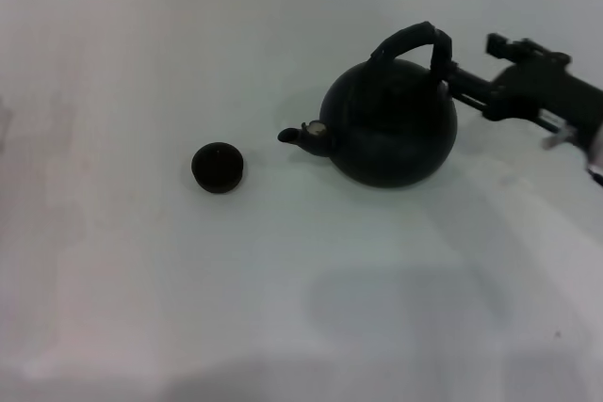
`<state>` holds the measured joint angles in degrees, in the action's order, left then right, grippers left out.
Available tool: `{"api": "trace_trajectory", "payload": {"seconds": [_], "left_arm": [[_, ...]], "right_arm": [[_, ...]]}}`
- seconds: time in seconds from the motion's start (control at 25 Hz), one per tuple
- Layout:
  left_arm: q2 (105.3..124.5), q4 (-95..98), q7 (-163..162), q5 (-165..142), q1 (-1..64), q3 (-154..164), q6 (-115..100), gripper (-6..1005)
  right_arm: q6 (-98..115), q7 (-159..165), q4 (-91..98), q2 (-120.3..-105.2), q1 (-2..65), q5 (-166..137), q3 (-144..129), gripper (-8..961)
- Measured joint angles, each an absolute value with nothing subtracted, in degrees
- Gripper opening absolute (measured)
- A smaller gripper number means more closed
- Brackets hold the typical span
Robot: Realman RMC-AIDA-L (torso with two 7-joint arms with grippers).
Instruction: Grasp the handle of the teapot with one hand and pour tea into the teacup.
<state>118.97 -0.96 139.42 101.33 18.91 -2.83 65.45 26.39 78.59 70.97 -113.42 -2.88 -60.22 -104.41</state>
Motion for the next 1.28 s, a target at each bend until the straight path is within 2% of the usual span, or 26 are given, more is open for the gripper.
{"api": "trace_trajectory", "payload": {"seconds": [0.24,0.52,0.72,0.92,1.28], "left_arm": [[118.97,-1.0,139.4,101.3,19.2,-2.9,65.5,893],[119.00,-1.0,139.4,101.0,19.5,-2.6,67.0,893],[119.01,-1.0,139.5,100.4,19.9,-2.4,67.8,892],[118.95,-0.9,139.9,96.6,20.6,-2.4,67.9,892],[118.82,-0.4,141.4,90.8,21.3,-2.4,68.6,893]], "right_arm": [[49.4,78.7,62.5,-115.04,-4.2,-59.9,-87.4,815],[65.7,73.1,38.0,-115.52,7.1,-57.7,-67.9,840],[69.6,50.0,19.5,-115.91,15.0,-42.6,-61.4,839],[72.8,32.5,11.9,-116.21,17.5,-27.3,-63.9,837],[71.7,29.9,9.4,-116.02,17.8,-25.4,-63.7,835]]}}
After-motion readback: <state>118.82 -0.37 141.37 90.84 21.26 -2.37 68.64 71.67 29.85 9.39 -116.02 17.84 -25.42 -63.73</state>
